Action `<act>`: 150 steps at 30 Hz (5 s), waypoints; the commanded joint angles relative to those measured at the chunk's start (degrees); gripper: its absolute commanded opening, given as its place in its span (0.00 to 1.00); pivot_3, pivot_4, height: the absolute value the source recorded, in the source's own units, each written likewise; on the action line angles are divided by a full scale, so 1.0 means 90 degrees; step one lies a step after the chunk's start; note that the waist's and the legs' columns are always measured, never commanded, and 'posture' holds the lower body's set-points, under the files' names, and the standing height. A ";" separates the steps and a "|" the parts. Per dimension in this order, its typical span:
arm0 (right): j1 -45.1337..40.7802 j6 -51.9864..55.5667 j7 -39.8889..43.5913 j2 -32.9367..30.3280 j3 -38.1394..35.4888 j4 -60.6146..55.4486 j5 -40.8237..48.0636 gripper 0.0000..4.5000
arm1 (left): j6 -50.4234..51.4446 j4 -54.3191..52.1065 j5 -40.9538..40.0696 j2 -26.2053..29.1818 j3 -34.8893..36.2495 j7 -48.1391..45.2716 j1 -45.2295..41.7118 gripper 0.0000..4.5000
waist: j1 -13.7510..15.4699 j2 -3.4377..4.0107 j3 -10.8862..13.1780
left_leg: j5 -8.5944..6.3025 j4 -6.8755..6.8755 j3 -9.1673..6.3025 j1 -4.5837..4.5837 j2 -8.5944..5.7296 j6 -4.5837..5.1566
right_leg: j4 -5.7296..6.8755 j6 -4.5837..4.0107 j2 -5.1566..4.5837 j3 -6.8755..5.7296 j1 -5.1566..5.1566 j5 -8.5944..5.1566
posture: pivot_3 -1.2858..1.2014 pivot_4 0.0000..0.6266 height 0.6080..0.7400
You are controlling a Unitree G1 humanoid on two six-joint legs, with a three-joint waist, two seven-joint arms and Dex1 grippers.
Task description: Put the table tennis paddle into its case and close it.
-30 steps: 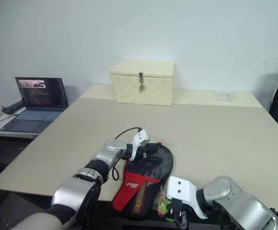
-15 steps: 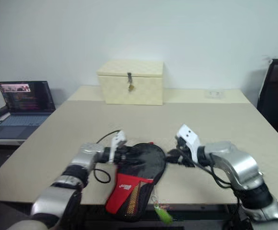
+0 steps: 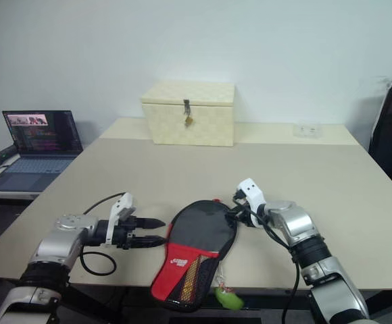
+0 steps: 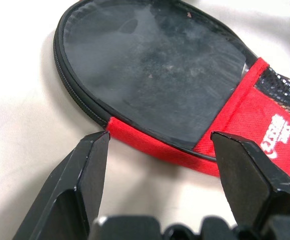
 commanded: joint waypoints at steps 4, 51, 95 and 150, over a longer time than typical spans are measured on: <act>-0.0323 -0.0395 -0.0008 0.0291 0.0087 0.0553 -0.0336 0.35 | 0.0149 -0.0524 -0.0214 0.0161 0.0049 0.0244 0.0069 0.78 | -0.0023 0.0001 0.0000 | 0.0000 0.0000 0.0006 0.0017 0.0004 0.0000 | 0.0023 -0.0007 0.0002 0.0005 0.0001 -0.0004 | 0.52 0.24 1.00; -0.3205 -0.3364 -0.1114 0.1621 -0.1074 0.4864 -0.1234 0.59 | -0.0443 0.0036 -0.0097 -0.0142 -0.0640 0.0392 -0.0683 0.78 | -0.0136 0.0014 0.0013 | 0.0006 -0.0015 0.0010 0.0040 0.0012 -0.0006 | 0.0071 -0.0046 0.0009 0.0009 -0.0009 -0.0023 | 0.52 0.24 1.00; 0.2856 0.1652 -0.0510 -0.1742 0.0133 -0.4715 0.0566 0.85 | -0.3496 0.4242 0.1383 -0.1709 -0.1318 -0.0226 -0.2042 0.78 | -0.0106 0.0028 0.0011 | 0.0005 -0.0003 -0.0003 0.0057 0.0001 -0.0004 | 0.0066 -0.0020 0.0016 -0.0012 0.0033 -0.0047 | 0.52 0.24 1.00; 0.4283 0.1818 0.0607 -0.3590 0.1089 -0.8790 0.2085 0.00 | -0.3378 0.4408 0.1726 -0.2062 -0.1548 0.0332 -0.2034 0.78 | 0.0050 0.0015 -0.0011 | 0.0000 -0.0022 -0.0027 0.0123 0.0002 -0.0005 | -0.0044 0.0022 0.0000 -0.0032 0.0153 -0.0059 | 0.52 0.24 1.00</act>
